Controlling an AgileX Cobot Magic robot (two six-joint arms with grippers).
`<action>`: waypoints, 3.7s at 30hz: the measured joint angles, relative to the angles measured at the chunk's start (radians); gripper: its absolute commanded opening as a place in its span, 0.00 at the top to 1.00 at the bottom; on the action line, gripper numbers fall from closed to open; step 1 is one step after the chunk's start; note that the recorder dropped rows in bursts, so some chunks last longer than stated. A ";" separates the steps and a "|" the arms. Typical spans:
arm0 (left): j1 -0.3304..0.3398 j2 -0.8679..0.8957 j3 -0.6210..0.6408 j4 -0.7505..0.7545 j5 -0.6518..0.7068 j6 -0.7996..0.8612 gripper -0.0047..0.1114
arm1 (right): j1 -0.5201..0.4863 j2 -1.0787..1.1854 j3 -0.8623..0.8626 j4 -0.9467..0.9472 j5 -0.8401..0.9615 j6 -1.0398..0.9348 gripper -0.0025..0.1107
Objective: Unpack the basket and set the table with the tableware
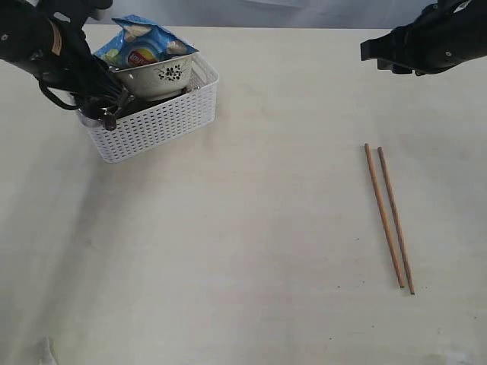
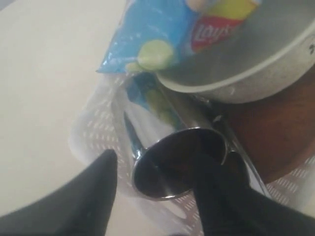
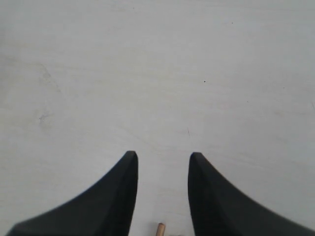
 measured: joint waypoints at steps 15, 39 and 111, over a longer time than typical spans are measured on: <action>0.000 0.010 0.000 0.021 0.000 -0.005 0.57 | 0.000 0.000 0.000 0.002 0.000 0.000 0.68; -0.173 -0.212 0.079 -0.457 0.106 0.009 0.57 | 0.000 0.000 0.000 0.008 0.029 0.000 0.68; -0.175 -0.130 0.081 -0.081 0.183 -0.393 0.78 | 0.000 0.000 0.000 0.016 0.049 0.000 0.68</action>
